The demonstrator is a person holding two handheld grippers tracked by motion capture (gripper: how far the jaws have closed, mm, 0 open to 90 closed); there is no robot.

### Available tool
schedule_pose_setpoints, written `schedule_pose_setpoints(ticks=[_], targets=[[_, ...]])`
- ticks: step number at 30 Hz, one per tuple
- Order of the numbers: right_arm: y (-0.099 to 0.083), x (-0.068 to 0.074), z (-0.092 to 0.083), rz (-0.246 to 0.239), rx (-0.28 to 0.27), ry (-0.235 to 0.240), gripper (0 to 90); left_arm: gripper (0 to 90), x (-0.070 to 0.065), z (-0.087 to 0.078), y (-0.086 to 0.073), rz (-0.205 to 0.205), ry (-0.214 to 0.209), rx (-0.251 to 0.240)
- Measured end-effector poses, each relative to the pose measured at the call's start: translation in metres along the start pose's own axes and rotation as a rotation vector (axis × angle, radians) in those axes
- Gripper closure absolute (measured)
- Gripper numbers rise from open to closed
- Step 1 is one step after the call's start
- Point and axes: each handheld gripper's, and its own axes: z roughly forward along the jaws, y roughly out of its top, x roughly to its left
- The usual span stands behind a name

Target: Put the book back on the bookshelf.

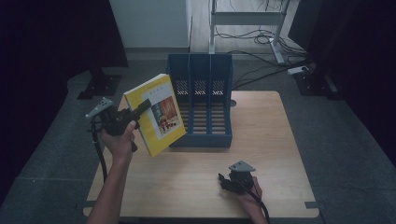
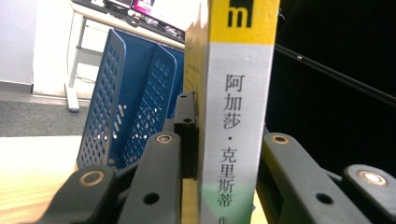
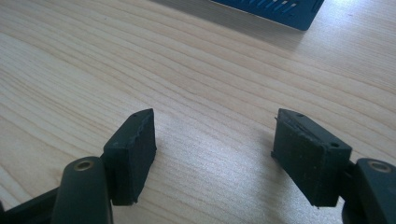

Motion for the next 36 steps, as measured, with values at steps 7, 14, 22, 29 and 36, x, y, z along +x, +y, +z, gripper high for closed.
schedule_pose_setpoints(ticks=[7,14,22,29,36], targets=[[0.0,0.0,0.001,-0.002,0.0,0.0,29.2,75.6,0.0,0.006,0.005,0.003,0.009,0.002],[0.0,0.0,0.001,-0.001,0.0,0.0,29.2,75.6,-0.002,0.014,0.012,0.005,0.015,0.009],[0.0,0.0,0.001,-0.002,-0.001,0.0,29.2,75.5,-0.005,0.022,0.021,0.023,0.032,0.007],[0.0,0.0,0.001,0.0,-0.002,0.0,29.2,75.6,-0.007,0.029,0.025,0.029,0.043,0.008],[0.0,0.0,0.001,0.0,-0.002,0.0,29.2,75.6,-0.003,0.038,0.027,0.035,0.079,0.017]])
